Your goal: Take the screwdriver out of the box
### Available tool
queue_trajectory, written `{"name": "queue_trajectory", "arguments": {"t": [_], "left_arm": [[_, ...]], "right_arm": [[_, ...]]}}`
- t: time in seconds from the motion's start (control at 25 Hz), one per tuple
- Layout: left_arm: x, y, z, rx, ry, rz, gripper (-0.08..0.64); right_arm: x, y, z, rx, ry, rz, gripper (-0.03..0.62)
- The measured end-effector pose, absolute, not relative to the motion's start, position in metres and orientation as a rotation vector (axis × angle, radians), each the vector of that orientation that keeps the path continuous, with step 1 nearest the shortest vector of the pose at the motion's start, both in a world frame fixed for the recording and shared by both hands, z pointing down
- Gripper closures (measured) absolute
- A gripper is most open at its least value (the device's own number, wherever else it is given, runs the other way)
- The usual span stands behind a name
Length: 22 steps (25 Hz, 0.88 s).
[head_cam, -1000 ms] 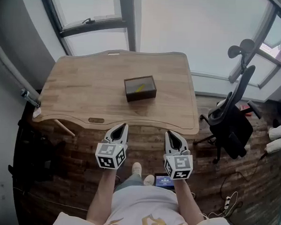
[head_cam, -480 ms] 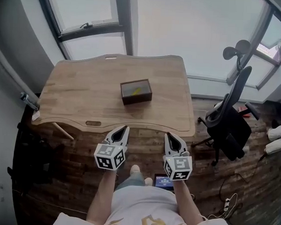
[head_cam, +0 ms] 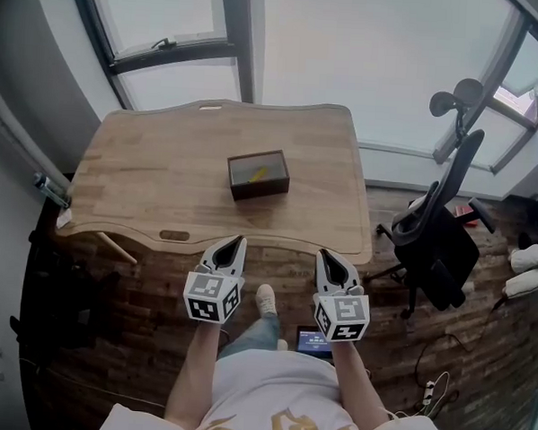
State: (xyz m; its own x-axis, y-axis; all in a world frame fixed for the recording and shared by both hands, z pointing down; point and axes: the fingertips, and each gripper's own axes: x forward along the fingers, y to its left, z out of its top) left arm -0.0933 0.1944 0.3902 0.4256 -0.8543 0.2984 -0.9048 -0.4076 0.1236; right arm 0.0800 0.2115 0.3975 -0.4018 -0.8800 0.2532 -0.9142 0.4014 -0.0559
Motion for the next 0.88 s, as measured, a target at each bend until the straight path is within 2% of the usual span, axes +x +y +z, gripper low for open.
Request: {"name": "queue_trajectory", "arguments": {"t": [0.4,0.88], "left_arm": [[-0.114,0.116,0.392,2.343,-1.54,0.046,0.548],[-0.096,-0.014,0.412,2.396,-1.449,0.191,0.547]], "right_arm": [[0.066,0.132,0.415,1.543,-2.446,0.265,0.558],[0.063,0.015,0.429,1.547,-2.366,0.296,0.558]]}}
